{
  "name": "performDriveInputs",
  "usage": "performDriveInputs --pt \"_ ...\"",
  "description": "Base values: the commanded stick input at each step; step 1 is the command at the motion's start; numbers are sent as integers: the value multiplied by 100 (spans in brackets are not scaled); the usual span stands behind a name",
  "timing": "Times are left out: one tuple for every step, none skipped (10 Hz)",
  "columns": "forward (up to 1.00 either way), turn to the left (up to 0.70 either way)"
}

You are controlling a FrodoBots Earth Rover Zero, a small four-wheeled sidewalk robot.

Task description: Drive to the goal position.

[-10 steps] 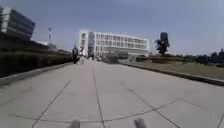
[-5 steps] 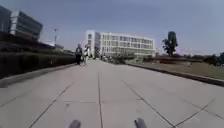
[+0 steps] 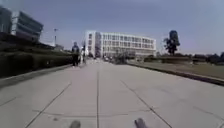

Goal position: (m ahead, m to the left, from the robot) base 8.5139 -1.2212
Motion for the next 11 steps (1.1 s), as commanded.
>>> performDriveInputs --pt "70 1" --pt "70 1" --pt "70 5" --pt "70 22" --pt "70 29" --pt "70 32" --pt "70 19" --pt "70 1" --pt "70 1" --pt "70 1" --pt "70 1"
